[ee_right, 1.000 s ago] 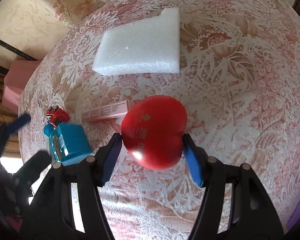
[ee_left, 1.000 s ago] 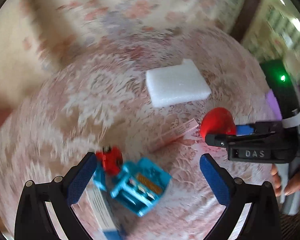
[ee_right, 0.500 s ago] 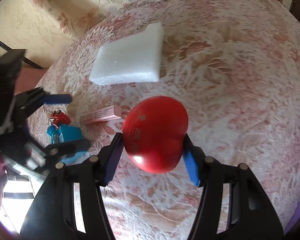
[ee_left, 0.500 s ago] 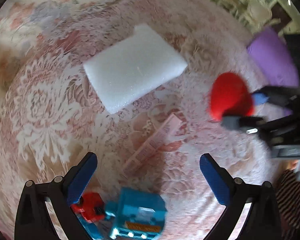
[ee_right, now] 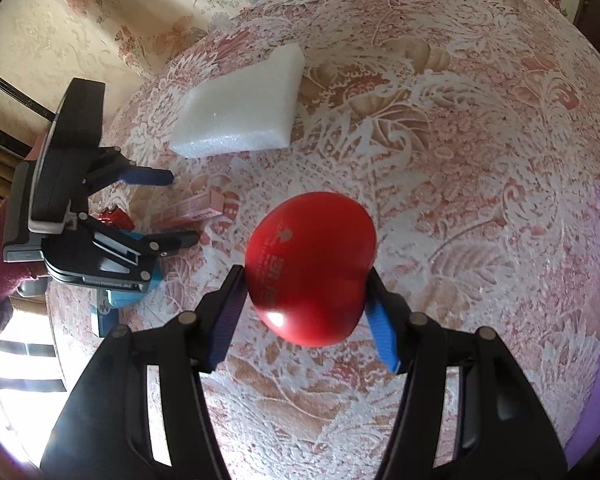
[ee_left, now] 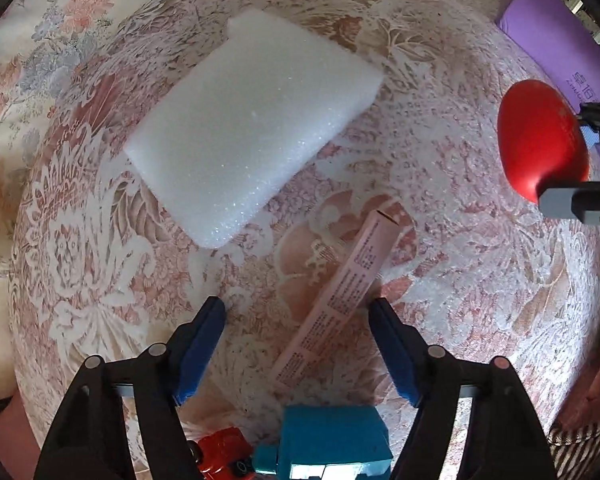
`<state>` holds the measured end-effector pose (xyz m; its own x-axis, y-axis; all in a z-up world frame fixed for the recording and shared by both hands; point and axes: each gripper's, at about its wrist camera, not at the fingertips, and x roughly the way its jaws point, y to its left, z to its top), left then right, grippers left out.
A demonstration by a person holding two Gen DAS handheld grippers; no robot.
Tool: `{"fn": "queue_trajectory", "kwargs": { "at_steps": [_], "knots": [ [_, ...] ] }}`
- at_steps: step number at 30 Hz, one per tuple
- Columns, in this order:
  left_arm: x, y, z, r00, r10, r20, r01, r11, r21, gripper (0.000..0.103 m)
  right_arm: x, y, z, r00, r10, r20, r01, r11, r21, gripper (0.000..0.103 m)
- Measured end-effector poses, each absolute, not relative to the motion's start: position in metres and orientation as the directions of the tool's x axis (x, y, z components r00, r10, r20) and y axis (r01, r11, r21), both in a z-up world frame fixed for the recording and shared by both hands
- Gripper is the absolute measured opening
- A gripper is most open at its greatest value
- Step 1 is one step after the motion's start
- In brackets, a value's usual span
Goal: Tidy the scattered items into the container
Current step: 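Grasp the pink paul frank tube with the left tool while the right tool grasps the red heart ball, then lift the pink tube and red heart ball and carry both over the purple box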
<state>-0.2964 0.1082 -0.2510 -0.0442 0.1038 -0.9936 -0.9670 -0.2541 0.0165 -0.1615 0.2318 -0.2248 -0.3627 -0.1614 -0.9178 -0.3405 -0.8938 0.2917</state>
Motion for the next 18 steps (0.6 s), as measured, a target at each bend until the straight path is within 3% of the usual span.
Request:
{"fn": "queue_trajectory", "kwargs": {
  "at_steps": [3,5,8,18],
  "knots": [
    [-0.292,0.105,-0.247,-0.045,0.12,-0.992,-0.971,-0.237,0.015,0.051,-0.15,0.237,-0.222,-0.36,-0.153,-0.92,-0.345,-0.894,0.284,0.061],
    [-0.288,0.102,-0.244,-0.045,0.127,-0.991,-0.973,-0.231,0.014,0.03,-0.148,0.239,-0.223,-0.355,-0.154,-0.922,-0.354,-0.891,0.285,0.061],
    [-0.287,0.097,-0.242,-0.041,0.129,-0.991,-0.972,-0.234,0.009,0.019,-0.146,0.24,-0.225,-0.348,-0.154,-0.925,-0.366,-0.886,0.285,0.061],
    [-0.27,0.084,-0.239,0.004,0.12,-0.993,-0.977,-0.21,-0.029,0.015,-0.135,0.234,-0.226,-0.324,-0.148,-0.934,-0.367,-0.891,0.269,0.061]
  ]
}}
